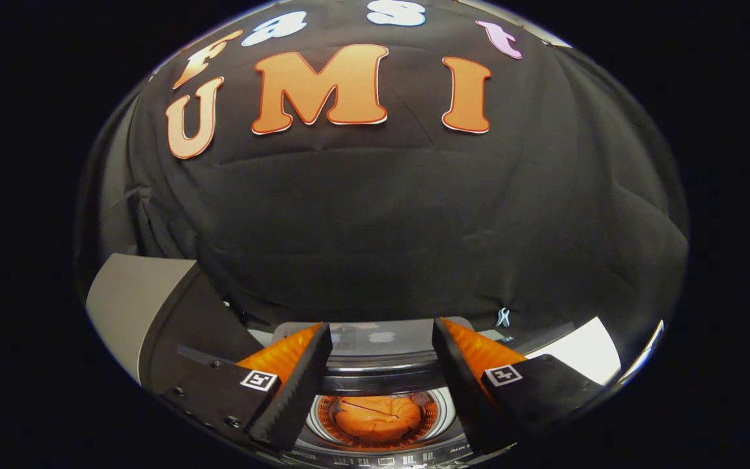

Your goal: Put the clothes into the washing machine and then close the washing machine lid.

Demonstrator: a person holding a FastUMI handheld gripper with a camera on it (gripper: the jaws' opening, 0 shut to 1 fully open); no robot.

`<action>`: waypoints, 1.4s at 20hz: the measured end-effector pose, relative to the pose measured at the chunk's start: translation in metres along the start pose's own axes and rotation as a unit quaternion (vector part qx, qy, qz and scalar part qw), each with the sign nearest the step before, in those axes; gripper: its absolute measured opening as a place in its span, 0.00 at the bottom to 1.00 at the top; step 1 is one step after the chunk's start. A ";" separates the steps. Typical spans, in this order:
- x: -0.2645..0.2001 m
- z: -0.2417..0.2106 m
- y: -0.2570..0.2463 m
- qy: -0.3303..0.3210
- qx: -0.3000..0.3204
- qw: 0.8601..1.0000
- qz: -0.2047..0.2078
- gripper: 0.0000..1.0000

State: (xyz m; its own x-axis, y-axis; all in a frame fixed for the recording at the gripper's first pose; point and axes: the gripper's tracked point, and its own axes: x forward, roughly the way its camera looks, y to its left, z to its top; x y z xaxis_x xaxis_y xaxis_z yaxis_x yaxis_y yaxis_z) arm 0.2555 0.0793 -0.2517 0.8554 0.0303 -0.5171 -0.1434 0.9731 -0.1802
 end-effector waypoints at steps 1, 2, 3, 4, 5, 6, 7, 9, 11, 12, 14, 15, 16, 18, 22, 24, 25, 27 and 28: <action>-0.002 -0.011 -0.001 0.007 0.003 1.000 -0.001 1.00; -0.003 -0.026 -0.003 0.021 0.008 1.000 -0.002 1.00; -0.006 -0.041 -0.004 0.033 0.019 0.999 0.001 1.00; -0.006 -0.053 -0.006 0.040 0.034 0.999 0.000 1.00; -0.006 -0.060 -0.008 0.041 0.050 0.998 0.000 1.00; -0.008 -0.061 -0.011 0.036 0.063 0.997 -0.001 1.00; -0.010 -0.059 -0.015 0.030 0.071 0.997 -0.002 1.00; -0.015 -0.047 -0.022 0.018 0.069 0.997 -0.005 1.00; -0.021 -0.031 -0.028 0.003 0.063 0.998 -0.007 1.00; -0.023 -0.021 -0.030 -0.005 0.063 0.998 -0.007 1.00; -0.032 -0.004 -0.033 -0.021 0.066 0.998 -0.003 1.00; -0.038 0.005 -0.033 -0.029 0.067 0.997 -0.001 1.00; -0.041 0.015 -0.032 -0.037 0.069 0.997 0.001 1.00; -0.051 0.036 -0.032 -0.055 0.069 0.996 0.009 0.99; -0.075 0.080 -0.033 -0.095 0.067 0.993 0.017 0.99; -0.088 0.104 -0.035 -0.113 0.071 0.991 0.022 0.99; -0.094 0.113 -0.036 -0.120 0.072 0.990 0.024 0.99; -0.104 0.130 -0.036 -0.135 0.071 0.988 0.028 0.99; -0.108 0.136 -0.037 -0.140 0.071 0.987 0.028 0.99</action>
State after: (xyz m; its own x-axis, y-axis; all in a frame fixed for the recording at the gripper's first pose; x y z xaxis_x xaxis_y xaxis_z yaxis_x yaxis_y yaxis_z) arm 0.2358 0.0707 -0.0753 0.9553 0.1272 -0.2670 -0.1399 0.9897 -0.0292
